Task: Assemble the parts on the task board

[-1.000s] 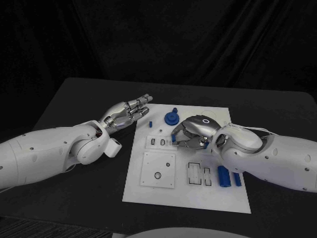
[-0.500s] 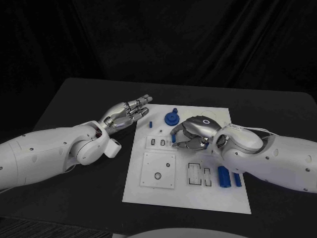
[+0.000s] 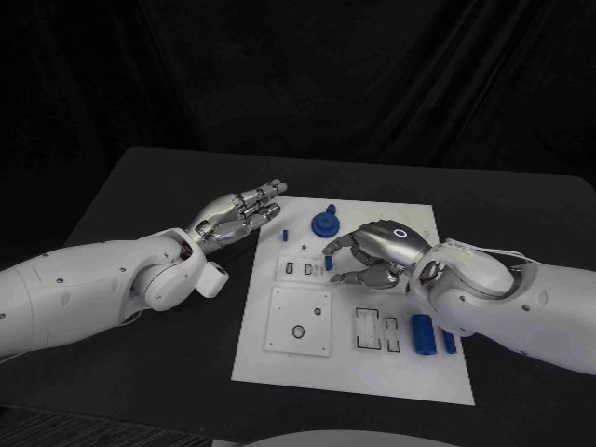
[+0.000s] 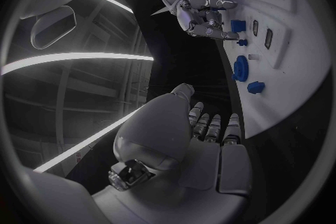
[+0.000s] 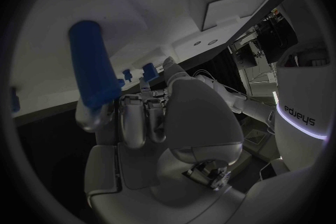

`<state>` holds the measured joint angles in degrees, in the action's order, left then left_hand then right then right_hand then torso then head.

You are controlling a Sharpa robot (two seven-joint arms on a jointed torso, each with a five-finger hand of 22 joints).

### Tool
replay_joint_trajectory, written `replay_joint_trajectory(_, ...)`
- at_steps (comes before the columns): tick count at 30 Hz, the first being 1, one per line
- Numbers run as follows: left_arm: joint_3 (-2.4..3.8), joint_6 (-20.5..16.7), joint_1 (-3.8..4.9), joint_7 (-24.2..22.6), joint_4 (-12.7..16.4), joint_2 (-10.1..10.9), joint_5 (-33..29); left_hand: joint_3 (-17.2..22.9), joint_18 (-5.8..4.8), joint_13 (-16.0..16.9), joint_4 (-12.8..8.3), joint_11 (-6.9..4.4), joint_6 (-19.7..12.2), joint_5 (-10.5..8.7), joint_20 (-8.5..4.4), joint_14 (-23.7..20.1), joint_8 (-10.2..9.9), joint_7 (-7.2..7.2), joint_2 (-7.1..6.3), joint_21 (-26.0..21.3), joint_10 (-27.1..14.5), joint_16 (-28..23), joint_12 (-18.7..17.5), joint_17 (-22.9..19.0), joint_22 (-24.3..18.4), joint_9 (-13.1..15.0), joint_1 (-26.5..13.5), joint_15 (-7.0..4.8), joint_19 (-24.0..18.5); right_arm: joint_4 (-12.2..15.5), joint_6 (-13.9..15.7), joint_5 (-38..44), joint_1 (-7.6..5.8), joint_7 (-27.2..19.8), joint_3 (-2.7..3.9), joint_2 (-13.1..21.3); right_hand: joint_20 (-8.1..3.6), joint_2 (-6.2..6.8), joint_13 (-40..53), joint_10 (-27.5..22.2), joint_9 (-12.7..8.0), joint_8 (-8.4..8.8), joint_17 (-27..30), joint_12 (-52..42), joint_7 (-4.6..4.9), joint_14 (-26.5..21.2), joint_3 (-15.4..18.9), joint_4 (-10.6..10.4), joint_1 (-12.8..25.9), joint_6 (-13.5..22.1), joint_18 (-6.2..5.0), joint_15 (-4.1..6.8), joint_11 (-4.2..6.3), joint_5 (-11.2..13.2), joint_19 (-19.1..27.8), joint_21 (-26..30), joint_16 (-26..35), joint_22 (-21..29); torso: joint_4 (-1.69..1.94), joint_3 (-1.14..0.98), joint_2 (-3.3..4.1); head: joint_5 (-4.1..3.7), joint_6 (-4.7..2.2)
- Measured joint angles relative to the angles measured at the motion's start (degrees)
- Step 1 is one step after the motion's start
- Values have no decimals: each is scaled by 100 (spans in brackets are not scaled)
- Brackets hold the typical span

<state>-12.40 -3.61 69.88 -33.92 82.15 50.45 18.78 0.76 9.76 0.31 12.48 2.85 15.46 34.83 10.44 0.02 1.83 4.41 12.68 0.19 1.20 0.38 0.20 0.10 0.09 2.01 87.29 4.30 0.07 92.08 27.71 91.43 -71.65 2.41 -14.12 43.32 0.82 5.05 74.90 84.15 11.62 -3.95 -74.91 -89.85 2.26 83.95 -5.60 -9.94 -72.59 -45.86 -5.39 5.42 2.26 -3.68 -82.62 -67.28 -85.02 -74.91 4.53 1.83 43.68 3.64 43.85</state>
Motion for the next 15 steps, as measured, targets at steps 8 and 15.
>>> replay_joint_trajectory(8, 0, -49, 0, -22, 57, 39, 0, 54, 0, 7, -54, 24, 118, -178, 99, -17, 15, 51, -111, 0, 25, 0, 0, -3, 0, 5, -111, 23, 16, 429, 550, 4, -378, -155, 27, 452, 0, 73, 0, 0, -71, -4, 0, 0, -3, 0, -2, -137, 33, 44, 0, 0, 0, 41, 0, 0, 0, 1, 1, -1, 2, 3, 23)
replay_joint_trajectory(15, 2, -258, 3, -110, 230, 158, 11, -320, 0, 15, 398, 105, 227, -1006, 282, 0, 22, 143, -361, 57, 105, 0, 0, -5, 53, 14, -362, 165, 117, 494, 797, 7, -704, -205, 33, 852, -34, 376, 3, -22, -577, 121, 0, 0, -73, 3, -30, -602, -210, 1652, 0, 46, 64, 41, 35, 193, 185, -4, -1, -4, 8, -31, -41)
